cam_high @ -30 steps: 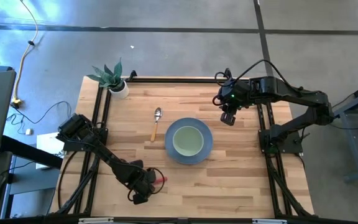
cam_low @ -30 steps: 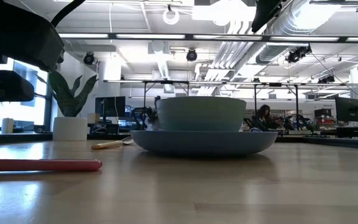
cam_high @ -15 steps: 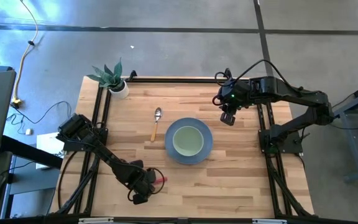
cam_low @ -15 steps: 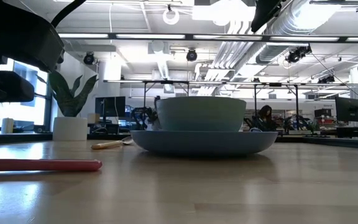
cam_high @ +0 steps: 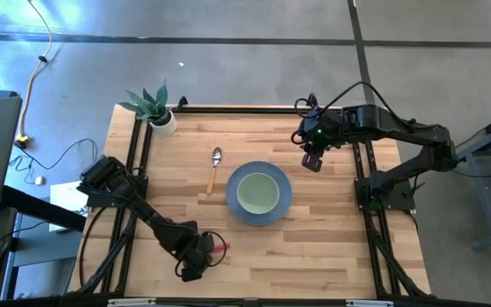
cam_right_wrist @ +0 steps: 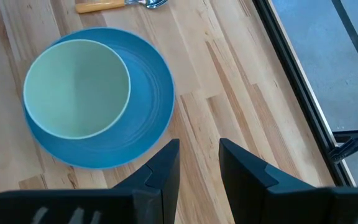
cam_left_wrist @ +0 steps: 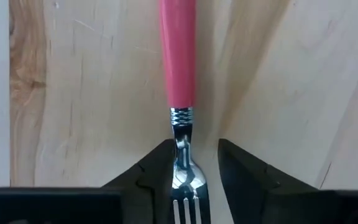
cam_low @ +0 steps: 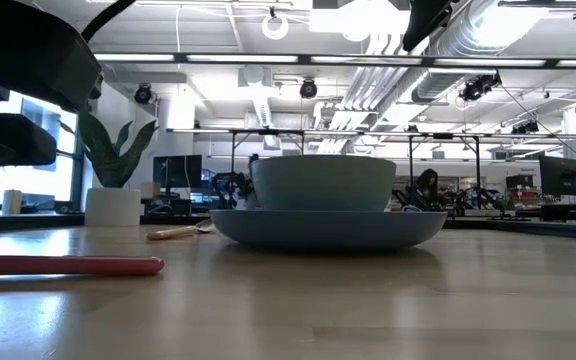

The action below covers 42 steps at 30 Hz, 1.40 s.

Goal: Set table place
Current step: Put the pink fork to the right of the blue plate

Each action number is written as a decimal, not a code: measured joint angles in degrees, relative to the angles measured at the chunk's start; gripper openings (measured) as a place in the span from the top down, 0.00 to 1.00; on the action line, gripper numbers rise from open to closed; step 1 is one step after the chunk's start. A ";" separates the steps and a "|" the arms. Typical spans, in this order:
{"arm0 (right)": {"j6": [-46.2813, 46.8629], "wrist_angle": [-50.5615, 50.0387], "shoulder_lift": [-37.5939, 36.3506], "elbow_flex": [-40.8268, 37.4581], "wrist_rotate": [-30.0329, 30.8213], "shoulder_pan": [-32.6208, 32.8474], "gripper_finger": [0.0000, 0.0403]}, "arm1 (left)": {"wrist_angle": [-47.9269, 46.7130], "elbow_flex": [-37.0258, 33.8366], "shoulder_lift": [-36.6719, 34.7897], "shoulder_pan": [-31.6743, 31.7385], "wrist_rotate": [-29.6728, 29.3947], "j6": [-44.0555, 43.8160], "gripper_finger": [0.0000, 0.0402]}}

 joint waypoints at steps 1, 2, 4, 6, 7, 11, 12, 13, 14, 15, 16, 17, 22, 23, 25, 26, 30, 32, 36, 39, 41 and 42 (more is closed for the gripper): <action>0.00 0.03 0.00 0.00 0.00 0.00 0.74 | -0.04 0.00 0.00 0.33 0.11 0.50 0.72; 0.01 0.06 0.00 0.00 0.00 -0.01 0.74 | -0.08 0.00 0.00 0.66 0.15 1.17 0.74; 0.04 0.05 0.00 0.00 0.00 0.00 0.74 | -0.11 -0.04 0.00 1.17 0.17 2.89 0.80; 0.09 0.07 0.00 0.00 0.00 -0.02 0.74 | -0.23 -0.08 0.00 1.53 0.25 3.86 0.89; 0.13 0.07 0.00 0.00 0.00 0.00 0.74 | -0.20 -0.09 0.00 1.58 0.22 4.11 0.94; 0.13 0.07 0.00 0.00 0.00 -0.02 0.74 | -0.17 -0.07 0.00 1.58 0.00 3.25 0.96; 0.13 0.07 0.01 0.00 0.00 -0.01 0.74 | -0.17 -0.07 0.00 1.58 0.00 3.15 0.97; 0.13 0.10 0.00 0.00 0.00 -0.02 0.74 | -0.17 -0.07 0.00 1.58 0.02 3.02 0.98; 0.15 0.11 0.00 0.00 -0.02 0.00 0.74 | -0.17 -0.07 -0.02 1.58 0.04 2.94 0.98; 0.13 0.11 0.00 0.00 0.00 0.00 0.74 | -0.19 -0.08 -0.20 1.58 0.02 2.80 0.98; 0.15 0.11 0.00 0.00 -0.02 0.00 0.74 | -0.23 -0.09 -0.61 1.58 -0.04 2.64 0.98; 0.15 0.11 0.00 0.00 -0.02 0.00 0.74 | -0.33 -0.09 -0.76 1.58 -0.03 2.45 0.99; 0.07 0.94 0.00 0.00 -0.74 0.02 0.74 | -2.98 -0.37 -3.23 2.14 -4.80 0.40 0.99; 0.04 1.37 0.02 0.00 -0.85 0.09 0.74 | -3.41 -0.36 -4.08 2.51 -5.74 0.11 0.99; -0.01 2.23 0.02 0.00 -0.97 0.36 0.74 | -4.19 -0.24 -5.64 3.34 -5.93 -0.05 1.00; -0.03 2.72 0.02 0.00 -1.04 0.54 0.74 | -4.76 -0.24 -6.16 3.82 -5.79 -0.05 1.00; -0.04 3.56 0.19 0.00 -2.13 1.98 0.74 | -5.12 -0.23 -9.15 6.41 -6.38 1.52 1.00; -0.04 3.88 0.81 0.00 -2.58 3.15 0.74 | -5.39 -0.22 -10.96 7.93 -6.70 2.45 1.00; -1.40 5.82 3.60 0.00 -4.22 5.70 0.74 | -8.89 1.17 -14.72 10.85 -6.18 5.26 1.00; -4.68 10.22 6.84 0.00 -5.96 6.96 0.74 | -14.95 4.65 -15.50 13.22 -8.00 8.64 1.00; -7.01 13.60 9.17 0.00 -7.70 7.48 0.74 | -18.36 7.80 -15.52 14.72 -9.83 11.64 1.00; -8.01 15.14 10.28 0.00 -9.26 7.51 0.74 | -19.12 9.37 -15.60 15.31 -10.59 13.21 1.00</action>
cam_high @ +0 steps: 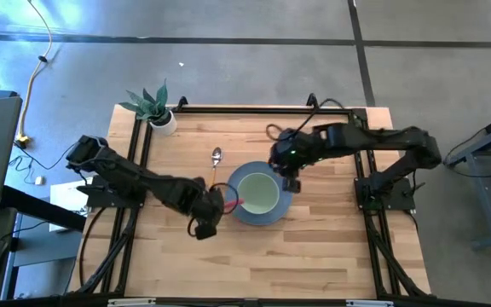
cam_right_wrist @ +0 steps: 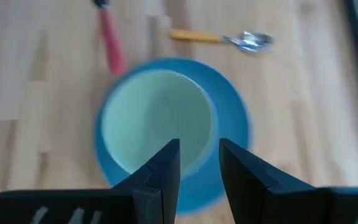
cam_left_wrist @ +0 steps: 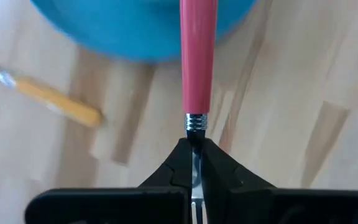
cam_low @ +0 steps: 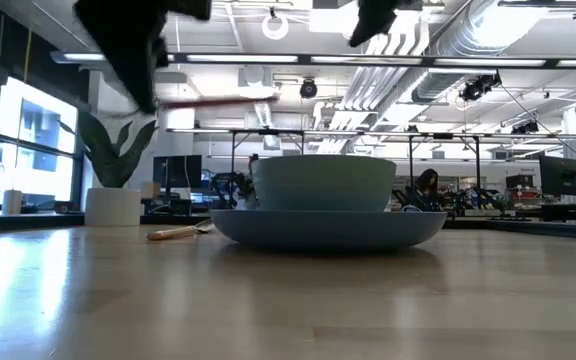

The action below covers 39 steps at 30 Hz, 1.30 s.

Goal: Set table place
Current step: Put the pink fork to the right of the blue plate

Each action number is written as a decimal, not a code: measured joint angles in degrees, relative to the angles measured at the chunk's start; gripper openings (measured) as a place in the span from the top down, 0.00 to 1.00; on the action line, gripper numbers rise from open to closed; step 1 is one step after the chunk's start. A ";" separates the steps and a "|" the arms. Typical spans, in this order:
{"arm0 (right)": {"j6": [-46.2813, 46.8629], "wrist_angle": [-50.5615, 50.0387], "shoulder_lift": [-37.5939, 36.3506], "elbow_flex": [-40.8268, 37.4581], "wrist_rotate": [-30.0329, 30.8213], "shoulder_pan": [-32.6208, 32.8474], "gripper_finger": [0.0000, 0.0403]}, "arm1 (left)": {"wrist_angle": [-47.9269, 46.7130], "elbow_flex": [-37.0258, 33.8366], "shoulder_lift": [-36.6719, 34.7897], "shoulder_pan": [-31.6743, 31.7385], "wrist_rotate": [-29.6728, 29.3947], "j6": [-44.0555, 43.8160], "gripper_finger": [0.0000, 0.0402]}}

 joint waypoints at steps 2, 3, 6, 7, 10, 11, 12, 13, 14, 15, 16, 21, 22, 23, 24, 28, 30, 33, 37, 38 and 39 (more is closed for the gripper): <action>-1.67 3.35 1.74 0.00 -4.88 -0.33 0.74 | -3.00 2.65 -0.07 1.15 -0.39 2.95 1.00; -2.23 4.41 2.30 0.00 -7.77 -0.66 0.74 | -4.13 3.59 -0.07 1.62 -0.36 4.40 1.00; -1.99 5.27 2.90 0.00 -16.63 -2.30 0.74 | -6.73 5.32 -0.09 2.25 -0.56 7.25 1.00; -1.09 5.12 2.98 0.00 -19.67 -3.02 0.74 | -7.58 5.45 -0.11 2.27 -0.81 7.90 1.00; 1.78 5.02 3.09 0.00 -27.99 -4.96 0.74 | -9.08 5.56 -0.07 2.00 -1.03 9.22 1.00; 2.09 5.20 3.30 0.00 -29.91 -5.43 0.74 | -9.04 5.58 -0.05 1.96 -0.91 9.64 1.00; 2.48 5.36 3.52 0.00 -31.34 -5.92 0.74 | -8.83 5.58 0.07 1.94 -0.82 9.84 1.00; 3.09 5.36 3.99 0.00 -32.44 -6.38 0.74 | -8.57 5.58 0.22 1.95 -0.76 10.13 1.00; 3.38 5.46 4.61 0.00 -33.62 -6.76 0.74 | -8.50 5.58 0.31 1.99 -0.72 10.20 1.00; 3.51 5.47 5.30 0.00 -34.61 -7.09 0.74 | -8.44 5.58 0.33 1.99 -0.72 10.33 1.00; 3.45 5.42 6.22 0.00 -35.40 -7.32 0.74 | -8.21 5.58 0.33 2.03 -0.72 10.57 1.00; 1.74 7.68 11.18 0.00 -41.26 -8.28 0.74 | -6.91 5.60 0.33 1.96 -0.34 11.16 1.00; 1.77 9.15 12.11 0.00 -43.11 -8.68 0.74 | -6.91 5.60 0.33 1.94 -0.31 11.18 1.00; 1.92 11.12 12.87 0.00 -44.92 -9.08 0.74 | -6.87 5.60 0.33 1.94 -0.31 11.20 1.00; 2.02 12.96 13.51 0.00 -46.71 -9.58 0.74 | -6.77 5.60 0.33 1.80 -0.31 11.20 1.00; 3.25 18.17 15.93 0.00 -52.54 -11.81 0.74 | -4.85 5.61 0.33 1.12 -0.32 12.59 1.00; 3.26 18.85 16.84 0.00 -54.13 -12.98 0.74 | -4.27 5.67 0.33 1.03 -0.18 12.71 1.00; 3.52 18.77 18.84 0.00 -56.91 -14.53 0.74 | -4.44 5.67 0.33 1.07 -0.09 12.71 1.00; 6.89 21.03 21.50 0.00 -64.32 -15.40 0.74 | -4.39 5.67 0.33 1.13 -0.20 13.63 1.00; 7.81 22.06 22.07 0.00 -66.02 -15.32 0.74 | -4.38 5.67 0.33 1.11 -0.18 14.00 1.00; 8.63 23.38 22.68 0.00 -67.55 -15.01 0.74 | -4.38 5.67 0.33 1.11 -0.19 14.34 1.00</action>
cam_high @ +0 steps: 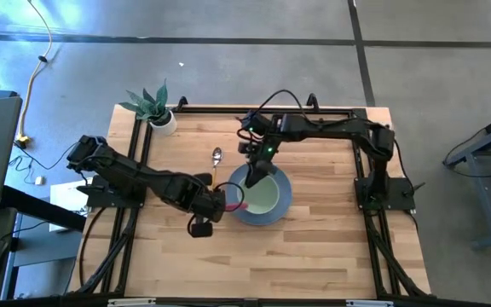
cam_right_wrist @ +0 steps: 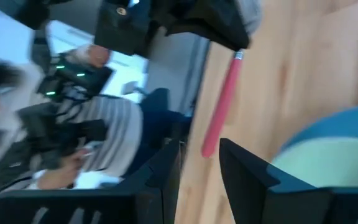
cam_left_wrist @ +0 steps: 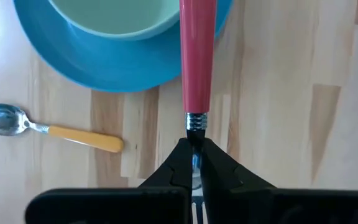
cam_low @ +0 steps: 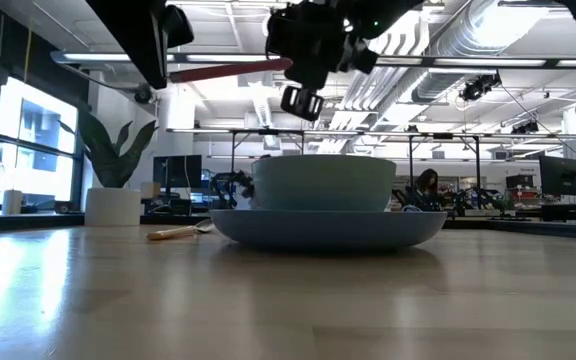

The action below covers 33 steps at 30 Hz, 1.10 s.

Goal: Set table place
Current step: Put the pink fork to the right of the blue plate

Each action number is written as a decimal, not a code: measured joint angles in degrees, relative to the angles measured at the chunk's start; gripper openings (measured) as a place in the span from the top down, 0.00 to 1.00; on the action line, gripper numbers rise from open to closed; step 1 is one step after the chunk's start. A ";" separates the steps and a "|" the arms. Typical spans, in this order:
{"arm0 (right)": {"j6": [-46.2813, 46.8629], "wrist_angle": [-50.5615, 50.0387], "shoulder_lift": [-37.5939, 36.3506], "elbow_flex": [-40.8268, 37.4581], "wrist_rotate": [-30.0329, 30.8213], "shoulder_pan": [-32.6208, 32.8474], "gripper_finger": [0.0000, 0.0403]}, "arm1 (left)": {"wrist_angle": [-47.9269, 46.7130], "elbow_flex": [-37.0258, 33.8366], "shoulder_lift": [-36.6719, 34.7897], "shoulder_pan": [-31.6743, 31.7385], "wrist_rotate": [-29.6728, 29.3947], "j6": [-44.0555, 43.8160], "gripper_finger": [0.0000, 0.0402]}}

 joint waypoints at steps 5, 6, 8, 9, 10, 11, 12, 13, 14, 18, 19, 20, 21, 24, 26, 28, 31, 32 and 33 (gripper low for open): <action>5.13 6.61 2.63 0.02 -5.06 1.17 0.74 | 0.09 0.00 0.00 0.11 -0.14 1.27 1.00; 5.91 7.23 3.21 0.02 -5.55 1.40 0.74 | 0.13 0.00 0.00 0.11 -0.14 1.33 1.00; 6.97 8.51 4.53 0.02 -6.18 2.03 0.74 | 0.16 0.00 0.00 0.13 -0.18 1.33 1.00; 7.27 8.77 5.14 0.02 -6.61 2.34 0.74 | 0.17 0.00 0.00 0.11 -0.18 1.33 1.00; 7.49 9.15 5.63 0.02 -7.11 2.67 0.74 | 0.19 0.00 0.00 0.11 -0.18 1.33 1.00; 7.49 9.20 6.13 0.02 -7.44 3.05 0.74 | 0.24 0.00 0.00 0.11 -0.18 1.33 1.00; 7.53 9.44 6.69 0.02 -7.93 3.45 0.74 | 0.22 0.00 0.00 0.11 -0.16 1.33 1.00; 7.92 9.42 7.11 0.02 -8.36 3.76 0.74 | 0.22 0.00 0.00 0.10 -0.16 1.36 1.00; 8.45 9.66 7.63 0.02 -8.66 4.07 0.74 | 0.22 0.00 0.00 0.11 -0.17 1.36 1.00; 11.52 13.13 8.69 0.02 -11.09 4.97 0.74 | 0.26 0.00 0.00 0.11 -0.18 1.99 1.00; 12.45 13.91 8.88 0.02 -11.40 5.07 0.74 | 0.26 0.00 0.00 0.11 -0.18 1.99 1.00; 13.00 14.50 9.09 0.02 -11.52 5.15 0.74 | 0.26 0.00 0.00 0.11 -0.18 1.99 1.00; 13.56 15.04 9.26 0.02 -11.71 5.22 0.74 | 0.26 0.00 0.00 0.11 -0.17 1.99 1.00; 13.28 15.42 9.31 0.02 -12.02 4.73 0.74 | 0.26 0.00 0.00 0.09 -0.16 1.82 1.00; 13.23 15.45 9.31 0.02 -12.15 3.71 0.74 | 0.26 0.00 0.00 -0.03 -0.14 1.82 1.00; 13.12 15.47 9.31 0.02 -11.65 2.28 0.74 | 0.27 0.00 0.00 -0.38 -0.16 1.79 1.00; 13.00 15.47 9.31 0.02 -10.26 0.63 0.74 | 0.35 0.00 0.00 -0.79 -0.16 1.32 1.00; 12.83 15.47 9.31 0.02 -9.76 0.52 0.74 | 0.38 0.00 0.00 -0.79 -0.16 1.29 1.00; 12.75 15.47 9.31 0.02 -9.70 0.55 0.74 | 0.39 0.00 0.00 -0.79 -0.16 1.29 1.00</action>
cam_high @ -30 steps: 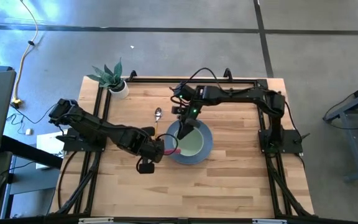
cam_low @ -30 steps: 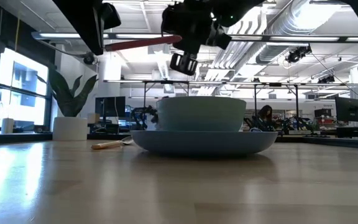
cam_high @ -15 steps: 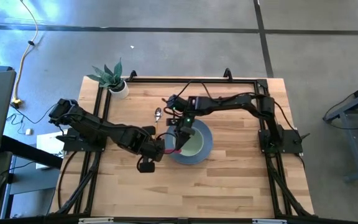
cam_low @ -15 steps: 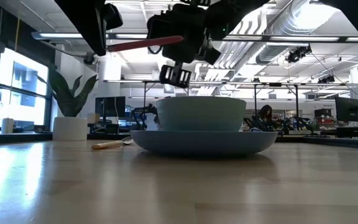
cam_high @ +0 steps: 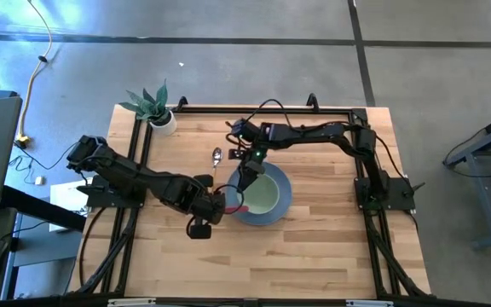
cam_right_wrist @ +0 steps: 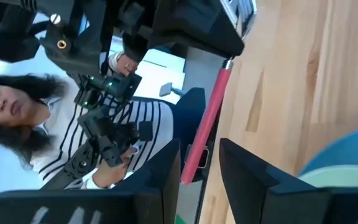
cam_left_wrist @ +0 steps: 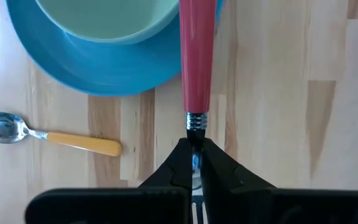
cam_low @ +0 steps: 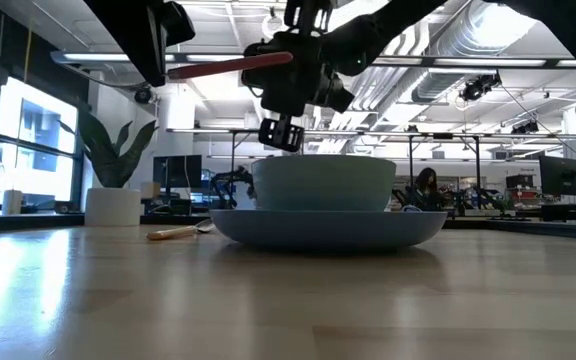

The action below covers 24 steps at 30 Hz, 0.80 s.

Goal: Set table place
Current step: Put the pink fork to the right of the blue plate

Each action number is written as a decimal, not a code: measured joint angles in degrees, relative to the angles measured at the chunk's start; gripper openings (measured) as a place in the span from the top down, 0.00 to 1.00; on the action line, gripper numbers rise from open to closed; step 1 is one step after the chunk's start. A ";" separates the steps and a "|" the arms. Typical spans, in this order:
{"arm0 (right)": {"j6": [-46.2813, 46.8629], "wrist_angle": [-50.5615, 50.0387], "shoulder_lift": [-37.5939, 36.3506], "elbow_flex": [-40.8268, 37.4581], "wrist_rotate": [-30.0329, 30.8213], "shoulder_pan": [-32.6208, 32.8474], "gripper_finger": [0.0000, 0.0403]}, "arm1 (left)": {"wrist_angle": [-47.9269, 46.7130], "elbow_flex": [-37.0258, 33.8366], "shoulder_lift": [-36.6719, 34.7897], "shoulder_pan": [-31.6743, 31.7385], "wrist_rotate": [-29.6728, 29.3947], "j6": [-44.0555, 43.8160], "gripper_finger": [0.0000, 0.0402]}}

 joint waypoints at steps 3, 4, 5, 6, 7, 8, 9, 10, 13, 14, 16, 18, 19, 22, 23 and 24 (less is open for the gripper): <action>-0.31 -0.02 0.00 0.00 0.00 0.66 0.74 | -0.04 0.00 0.00 0.10 0.01 0.12 1.00; -0.46 -0.02 0.00 0.00 0.02 1.04 0.74 | -0.04 0.00 0.00 0.15 -0.04 0.32 1.00; -1.03 -0.23 0.00 0.00 0.04 1.40 0.74 | -0.04 0.00 0.00 0.15 -0.32 0.49 1.00; -1.75 -0.68 0.00 0.00 0.06 1.86 0.74 | -0.04 0.00 0.00 0.16 -0.83 0.52 1.00; -2.47 -1.26 0.00 0.00 0.27 2.27 0.74 | -0.03 0.00 0.00 0.17 -1.13 0.52 1.00; -3.18 -1.83 0.00 0.00 0.90 2.59 0.74 | -0.04 0.00 0.00 0.17 -1.29 0.52 1.00; -4.08 -2.63 0.00 0.00 1.85 2.87 0.74 | -0.04 0.00 0.00 0.17 -1.29 0.50 1.00; -4.82 -3.47 0.00 0.00 2.46 3.06 0.74 | -0.04 0.00 0.00 0.15 -1.29 0.50 1.00; -6.71 -6.12 -0.02 0.00 4.50 2.96 0.74 | -0.04 0.00 0.00 0.13 -1.29 0.50 1.00; -7.10 -6.81 -0.02 0.00 4.97 2.99 0.74 | -0.03 0.00 0.00 0.13 -1.29 0.50 1.00; -7.41 -7.43 -0.02 -0.02 5.10 3.10 0.74 | -0.02 0.00 0.00 0.13 -1.31 0.50 1.00; -7.39 -7.39 -0.02 -0.02 5.06 3.71 0.74 | -0.04 0.00 0.00 0.13 -1.48 0.61 1.00; -7.36 -7.39 -0.02 -0.02 5.05 4.04 0.74 | -0.02 0.00 0.00 0.14 -1.46 0.92 1.00; -7.26 -7.39 -0.07 -0.02 5.03 5.16 0.74 | -0.04 0.00 0.00 0.15 -1.79 1.44 1.00; -7.11 -7.38 -0.07 -0.02 5.02 5.55 0.74 | -0.04 0.00 0.00 0.15 -2.14 1.51 1.00; -6.92 -7.38 -0.07 -0.02 5.00 5.90 0.74 | -0.04 0.00 0.00 0.15 -2.42 1.56 1.00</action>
